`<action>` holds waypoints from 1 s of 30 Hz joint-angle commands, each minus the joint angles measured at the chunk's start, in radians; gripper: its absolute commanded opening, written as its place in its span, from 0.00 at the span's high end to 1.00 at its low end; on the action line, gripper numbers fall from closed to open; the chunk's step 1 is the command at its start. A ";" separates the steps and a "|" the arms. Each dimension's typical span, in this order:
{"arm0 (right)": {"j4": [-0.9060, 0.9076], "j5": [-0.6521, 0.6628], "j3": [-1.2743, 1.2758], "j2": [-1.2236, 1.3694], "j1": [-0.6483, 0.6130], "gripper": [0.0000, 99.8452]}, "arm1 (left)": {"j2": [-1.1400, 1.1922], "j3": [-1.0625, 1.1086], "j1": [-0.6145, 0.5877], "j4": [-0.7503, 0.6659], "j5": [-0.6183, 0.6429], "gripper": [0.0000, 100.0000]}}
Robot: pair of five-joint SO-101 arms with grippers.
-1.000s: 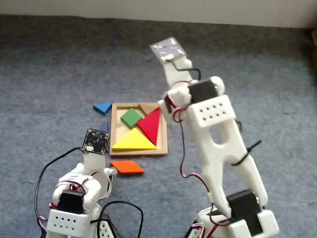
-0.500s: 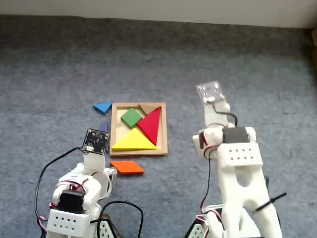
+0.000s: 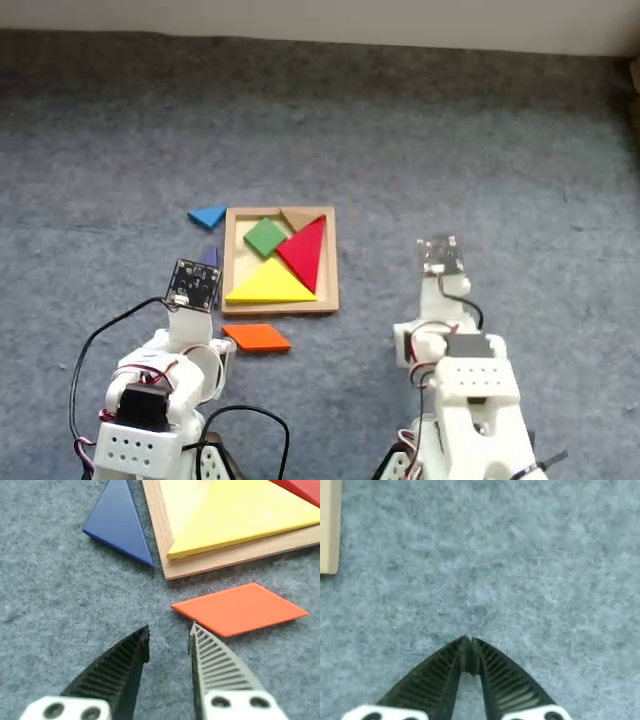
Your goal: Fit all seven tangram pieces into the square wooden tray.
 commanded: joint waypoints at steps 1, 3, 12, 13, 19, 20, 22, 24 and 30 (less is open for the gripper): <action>-0.111 -0.015 0.124 -0.134 0.016 0.99 | -0.036 0.019 0.016 0.003 0.006 0.85; -0.122 -0.015 0.168 -0.197 0.016 0.99 | -0.036 0.019 0.019 0.003 0.006 0.85; -0.122 -0.015 0.369 -0.568 0.016 0.99 | -0.038 -0.036 0.016 0.002 -0.009 0.85; -0.119 -0.015 0.397 -0.616 0.016 0.99 | -0.038 -0.074 0.015 0.002 -0.049 0.85; 0.073 -0.015 0.437 -0.789 0.012 0.99 | -0.038 -0.272 -0.076 -0.046 -0.411 0.86; 0.094 -0.015 0.437 -0.806 0.012 0.99 | -0.038 -0.292 -0.094 -0.074 -0.414 0.86; 0.133 -0.015 0.437 -0.832 0.012 0.99 | -0.036 -0.323 -0.116 -0.112 -0.381 0.86; 0.151 -0.015 0.437 -0.840 0.012 0.99 | -0.033 -0.357 -0.116 -0.120 -0.381 0.86; 0.151 -0.015 0.437 -0.840 0.012 0.99 | 0.033 -0.484 -0.116 -0.120 -0.442 0.94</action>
